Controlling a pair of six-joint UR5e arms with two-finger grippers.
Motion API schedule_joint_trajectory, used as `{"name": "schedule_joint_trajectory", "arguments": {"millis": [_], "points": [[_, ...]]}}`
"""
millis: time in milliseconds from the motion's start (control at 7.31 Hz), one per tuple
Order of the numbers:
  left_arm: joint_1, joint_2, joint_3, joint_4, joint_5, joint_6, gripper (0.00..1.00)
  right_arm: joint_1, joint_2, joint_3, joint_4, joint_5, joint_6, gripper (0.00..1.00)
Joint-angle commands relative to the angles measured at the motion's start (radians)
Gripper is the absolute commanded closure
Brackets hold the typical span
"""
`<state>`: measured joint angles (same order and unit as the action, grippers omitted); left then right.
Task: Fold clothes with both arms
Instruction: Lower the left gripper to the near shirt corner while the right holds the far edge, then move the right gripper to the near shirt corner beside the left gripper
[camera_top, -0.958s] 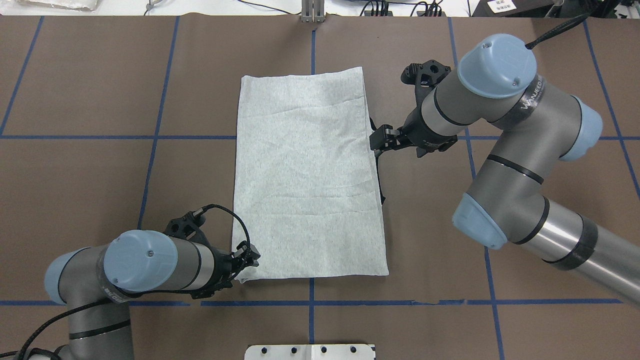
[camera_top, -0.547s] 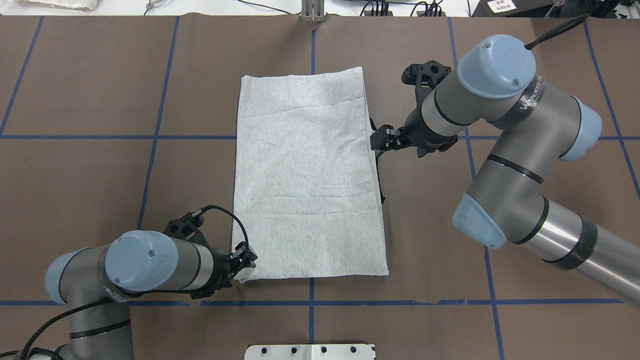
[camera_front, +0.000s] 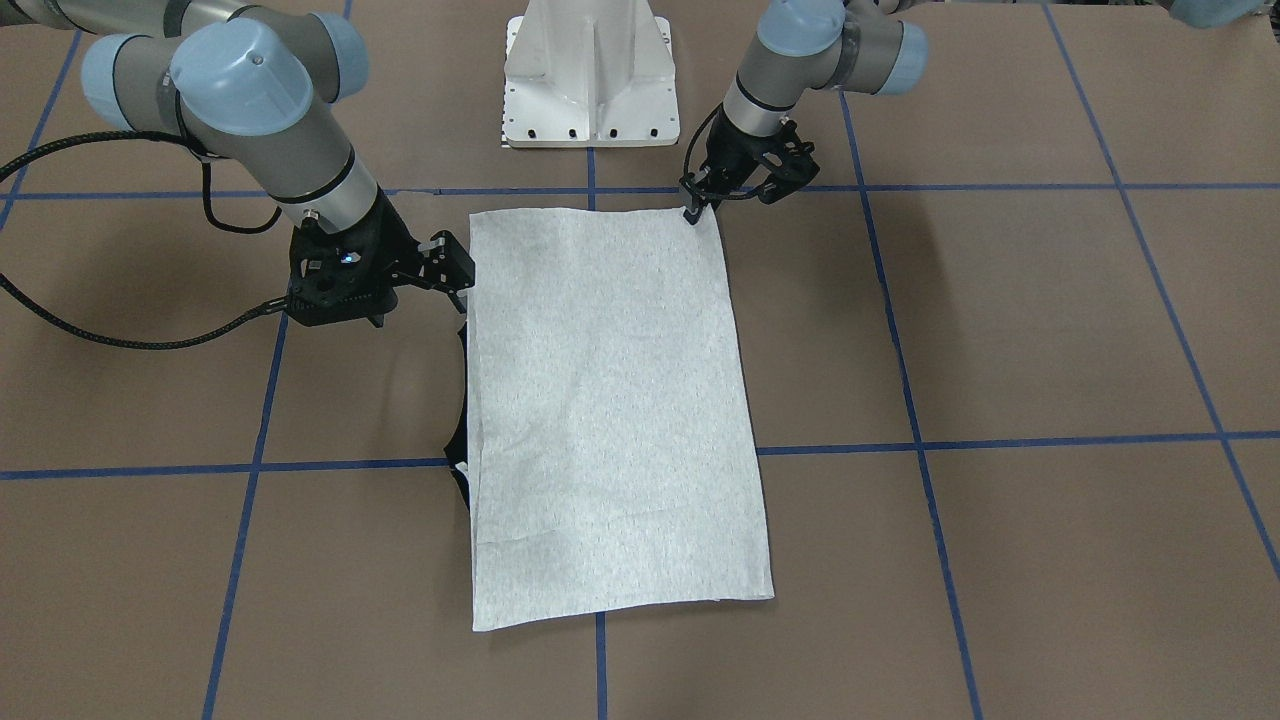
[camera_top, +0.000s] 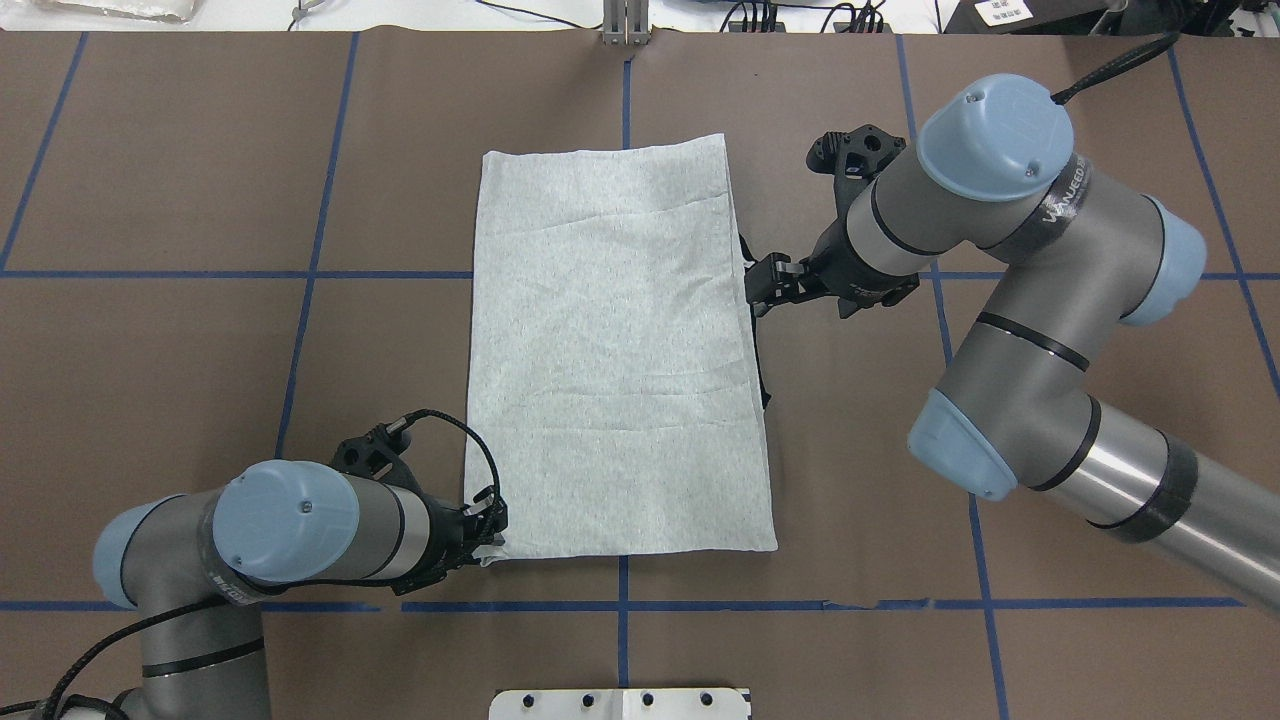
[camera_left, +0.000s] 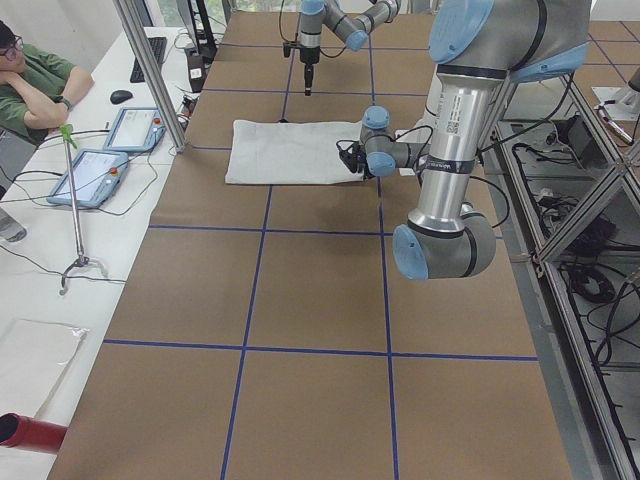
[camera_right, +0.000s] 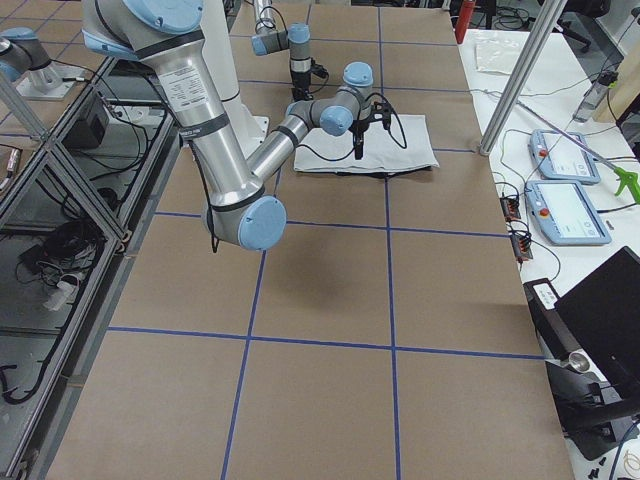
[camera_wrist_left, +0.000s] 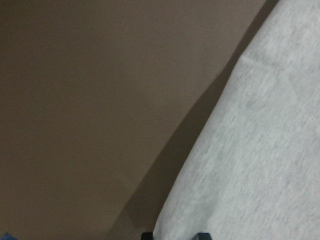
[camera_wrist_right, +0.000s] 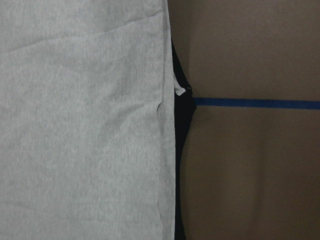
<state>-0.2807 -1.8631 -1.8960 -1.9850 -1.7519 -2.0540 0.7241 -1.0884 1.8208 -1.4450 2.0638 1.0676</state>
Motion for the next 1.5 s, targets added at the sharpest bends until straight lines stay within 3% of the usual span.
{"name": "schedule_joint_trajectory", "arguments": {"millis": [0,137,547,1094,1368], "points": [[0.000,0.001,0.000,0.000,0.000,0.000,0.70,0.000,-0.001,0.000,0.000,-0.001,0.002,0.00],[0.000,0.001,-0.002,0.000,0.000,0.000,0.98,-0.003,-0.002,0.002,0.000,-0.004,0.002,0.00],[-0.003,0.007,-0.015,0.000,0.000,0.011,1.00,-0.067,-0.004,0.014,0.000,-0.040,0.137,0.00],[-0.006,-0.002,-0.041,0.002,-0.006,0.018,1.00,-0.331,0.005,0.081,-0.070,-0.270,0.568,0.00],[-0.006,-0.002,-0.043,0.002,-0.006,0.018,1.00,-0.394,0.015,0.083,-0.138,-0.303,0.748,0.00]]}}
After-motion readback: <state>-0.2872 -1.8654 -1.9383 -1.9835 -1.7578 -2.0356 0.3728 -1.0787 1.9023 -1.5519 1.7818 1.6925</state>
